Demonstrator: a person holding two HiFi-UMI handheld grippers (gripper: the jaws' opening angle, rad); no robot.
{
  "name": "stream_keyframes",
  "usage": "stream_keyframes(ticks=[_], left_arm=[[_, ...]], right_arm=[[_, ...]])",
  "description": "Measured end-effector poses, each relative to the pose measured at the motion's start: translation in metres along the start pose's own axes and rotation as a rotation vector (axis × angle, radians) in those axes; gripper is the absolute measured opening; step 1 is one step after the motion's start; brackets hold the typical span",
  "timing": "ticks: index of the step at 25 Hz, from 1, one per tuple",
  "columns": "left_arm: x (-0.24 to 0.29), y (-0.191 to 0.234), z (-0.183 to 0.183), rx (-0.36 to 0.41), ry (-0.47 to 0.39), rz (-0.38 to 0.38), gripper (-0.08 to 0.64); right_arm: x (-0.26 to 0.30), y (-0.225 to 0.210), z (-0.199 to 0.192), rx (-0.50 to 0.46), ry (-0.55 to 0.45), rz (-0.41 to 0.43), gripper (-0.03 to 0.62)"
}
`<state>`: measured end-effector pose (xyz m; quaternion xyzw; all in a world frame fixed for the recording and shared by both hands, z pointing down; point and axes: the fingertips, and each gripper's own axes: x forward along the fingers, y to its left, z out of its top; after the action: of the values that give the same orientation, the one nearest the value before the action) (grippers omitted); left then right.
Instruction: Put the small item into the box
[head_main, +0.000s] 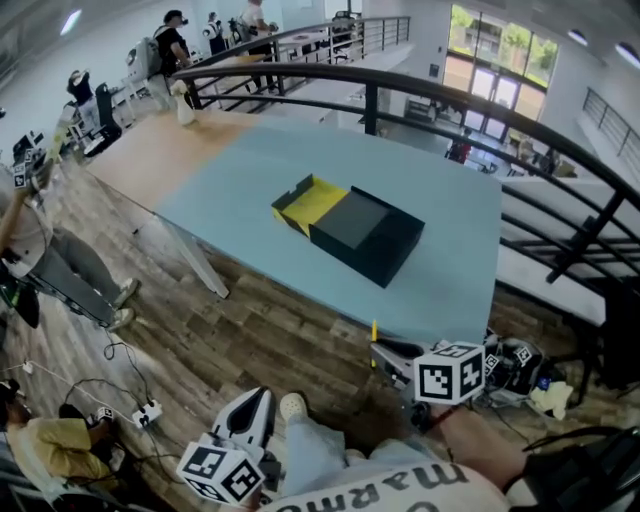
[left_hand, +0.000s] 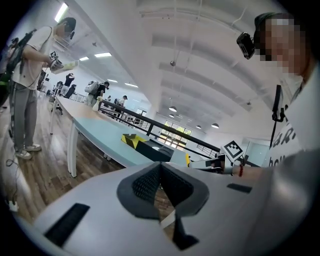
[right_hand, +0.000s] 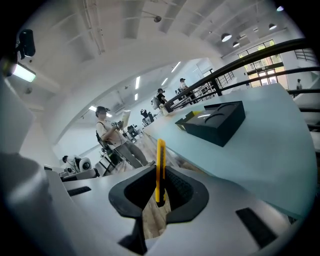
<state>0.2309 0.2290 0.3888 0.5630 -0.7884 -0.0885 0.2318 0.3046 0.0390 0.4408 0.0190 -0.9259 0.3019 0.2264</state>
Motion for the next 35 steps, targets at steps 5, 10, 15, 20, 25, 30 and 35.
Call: stream_keyframes(ticks=[5,10,15,20,25,30,35], left_arm=[[0.034,0.042,0.032,-0.01,0.007,-0.038,0.002],[0.066,0.094,0.078,-0.007,0.011,-0.076,0.002],[0.097,0.14,0.122,0.009,0.01,-0.107,0.002],[0.124,0.181,0.166,0.049,0.003,-0.156,0.002],[0.138,0.212,0.204,0.073,-0.013,-0.216,0.002],[0.155,0.248,0.231,0.066,0.004,-0.246,0.002],[0.178,0.258,0.227,0.076,0.041,-0.273,0.002]], right_arm=[[0.046,-0.003,0.035,0.006,-0.002,-0.026,0.069],[0.101,0.005,0.082,0.002,-0.015,-0.055,0.069],[0.152,0.011,0.121,-0.006,-0.03,-0.068,0.069],[0.197,0.02,0.162,-0.002,-0.076,-0.085,0.069],[0.229,0.023,0.195,-0.02,-0.107,-0.129,0.069],[0.258,0.03,0.211,0.004,-0.108,-0.175,0.069],[0.265,0.013,0.217,0.014,-0.089,-0.23,0.069]])
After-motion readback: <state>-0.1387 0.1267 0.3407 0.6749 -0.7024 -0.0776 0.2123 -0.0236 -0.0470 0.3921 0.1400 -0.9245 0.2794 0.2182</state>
